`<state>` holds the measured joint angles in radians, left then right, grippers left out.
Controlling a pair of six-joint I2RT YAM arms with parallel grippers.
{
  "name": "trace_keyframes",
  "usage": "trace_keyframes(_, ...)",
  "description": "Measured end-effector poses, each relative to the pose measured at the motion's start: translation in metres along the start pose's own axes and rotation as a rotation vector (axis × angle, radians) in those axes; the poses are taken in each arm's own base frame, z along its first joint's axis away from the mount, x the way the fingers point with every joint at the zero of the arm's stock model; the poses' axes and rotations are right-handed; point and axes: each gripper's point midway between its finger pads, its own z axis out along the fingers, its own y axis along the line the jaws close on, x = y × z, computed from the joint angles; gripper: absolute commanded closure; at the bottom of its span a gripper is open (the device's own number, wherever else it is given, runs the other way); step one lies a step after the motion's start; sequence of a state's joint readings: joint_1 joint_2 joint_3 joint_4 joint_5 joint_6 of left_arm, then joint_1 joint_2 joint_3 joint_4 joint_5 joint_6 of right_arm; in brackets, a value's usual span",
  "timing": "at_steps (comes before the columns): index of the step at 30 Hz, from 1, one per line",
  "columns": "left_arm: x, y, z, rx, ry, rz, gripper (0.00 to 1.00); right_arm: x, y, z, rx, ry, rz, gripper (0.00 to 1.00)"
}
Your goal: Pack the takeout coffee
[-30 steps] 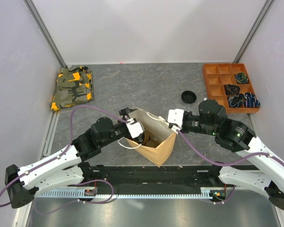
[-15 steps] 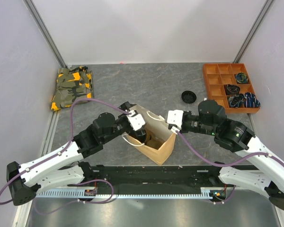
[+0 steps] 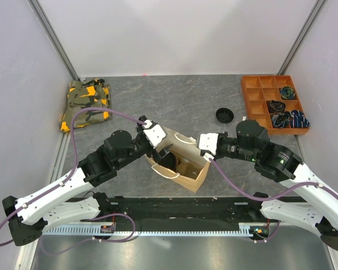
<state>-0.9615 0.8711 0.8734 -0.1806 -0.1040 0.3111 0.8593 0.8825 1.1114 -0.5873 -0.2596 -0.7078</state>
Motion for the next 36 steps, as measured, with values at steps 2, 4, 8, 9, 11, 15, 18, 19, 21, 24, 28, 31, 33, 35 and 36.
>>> trace_keyframes(2, -0.002, 0.001, -0.004, -0.008, -0.003, -0.025, 0.02, 0.000, 0.000, 0.000, 0.003, -0.004, -0.010, 1.00)
trace_keyframes(4, -0.008, 0.006, -0.006, -0.030, -0.012, -0.045, 0.02, -0.001, -0.001, -0.001, 0.005, -0.008, -0.024, 1.00)
trace_keyframes(8, -0.027, 0.016, -0.007, -0.065, -0.038, -0.075, 0.01, -0.004, -0.002, 0.000, 0.010, -0.026, -0.050, 1.00)
trace_keyframes(9, -0.031, 0.018, -0.008, -0.070, -0.046, -0.077, 0.00, -0.005, -0.003, 0.000, 0.010, -0.031, -0.056, 1.00)
trace_keyframes(11, -0.036, 0.021, -0.010, -0.080, -0.057, -0.080, 0.00, -0.006, -0.002, 0.000, 0.006, -0.041, -0.069, 1.00)
trace_keyframes(15, -0.035, 0.026, -0.011, -0.102, -0.048, -0.082, 0.00, -0.010, -0.001, -0.001, -0.001, -0.064, -0.097, 1.00)
trace_keyframes(18, -0.031, 0.029, -0.013, -0.115, -0.038, -0.083, 0.00, -0.013, 0.001, -0.003, -0.010, -0.084, -0.120, 1.00)
trace_keyframes(19, -0.030, 0.030, -0.014, -0.120, -0.037, -0.083, 0.00, -0.015, 0.004, -0.004, -0.018, -0.095, -0.128, 1.00)
trace_keyframes(21, -0.026, 0.032, -0.017, -0.127, -0.031, -0.084, 0.00, -0.017, 0.006, -0.007, -0.025, -0.111, -0.140, 1.00)
trace_keyframes(24, -0.021, 0.034, -0.020, -0.138, -0.020, -0.084, 0.00, -0.023, 0.010, -0.011, -0.041, -0.142, -0.157, 1.00)
trace_keyframes(28, -0.017, 0.037, -0.021, -0.153, -0.011, -0.085, 0.00, -0.025, 0.012, -0.012, -0.053, -0.156, -0.163, 1.00)
trace_keyframes(31, -0.015, 0.041, -0.021, -0.169, -0.005, -0.086, 0.00, -0.022, 0.012, -0.008, -0.059, -0.143, -0.157, 1.00)
trace_keyframes(33, -0.013, 0.046, -0.021, -0.191, 0.005, -0.091, 0.00, -0.019, 0.011, -0.004, -0.058, -0.126, -0.148, 1.00)
trace_keyframes(35, -0.009, 0.051, -0.020, -0.212, 0.017, -0.100, 0.00, -0.015, 0.010, -0.001, -0.056, -0.107, -0.138, 1.00)
trace_keyframes(36, -0.006, 0.055, -0.020, -0.223, 0.026, -0.107, 0.00, -0.012, 0.009, 0.001, -0.052, -0.096, -0.134, 1.00)
